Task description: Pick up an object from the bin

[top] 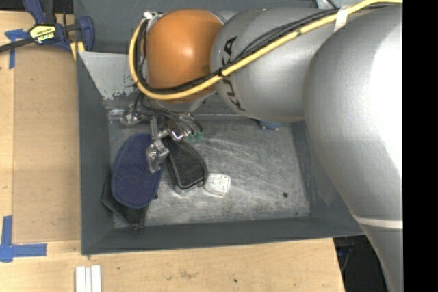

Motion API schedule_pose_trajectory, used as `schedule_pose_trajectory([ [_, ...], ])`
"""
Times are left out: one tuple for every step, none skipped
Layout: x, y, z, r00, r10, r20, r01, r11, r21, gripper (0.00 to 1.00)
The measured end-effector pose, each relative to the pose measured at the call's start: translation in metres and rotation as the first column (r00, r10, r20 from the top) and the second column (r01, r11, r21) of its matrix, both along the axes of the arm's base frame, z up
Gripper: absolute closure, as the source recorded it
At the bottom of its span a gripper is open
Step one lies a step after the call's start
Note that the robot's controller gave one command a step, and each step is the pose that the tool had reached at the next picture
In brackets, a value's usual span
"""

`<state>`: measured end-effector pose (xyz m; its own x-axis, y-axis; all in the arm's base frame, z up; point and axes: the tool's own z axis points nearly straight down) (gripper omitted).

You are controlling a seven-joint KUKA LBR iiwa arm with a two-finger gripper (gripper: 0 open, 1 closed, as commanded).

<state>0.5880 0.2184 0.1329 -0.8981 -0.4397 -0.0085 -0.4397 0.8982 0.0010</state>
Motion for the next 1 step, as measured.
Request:
schedule_pose_trajectory([
  [-0.0088, -0.0115, -0.0247, 0.998, -0.062, -0.007, 0.062, 0.998, -0.004, 0.00],
])
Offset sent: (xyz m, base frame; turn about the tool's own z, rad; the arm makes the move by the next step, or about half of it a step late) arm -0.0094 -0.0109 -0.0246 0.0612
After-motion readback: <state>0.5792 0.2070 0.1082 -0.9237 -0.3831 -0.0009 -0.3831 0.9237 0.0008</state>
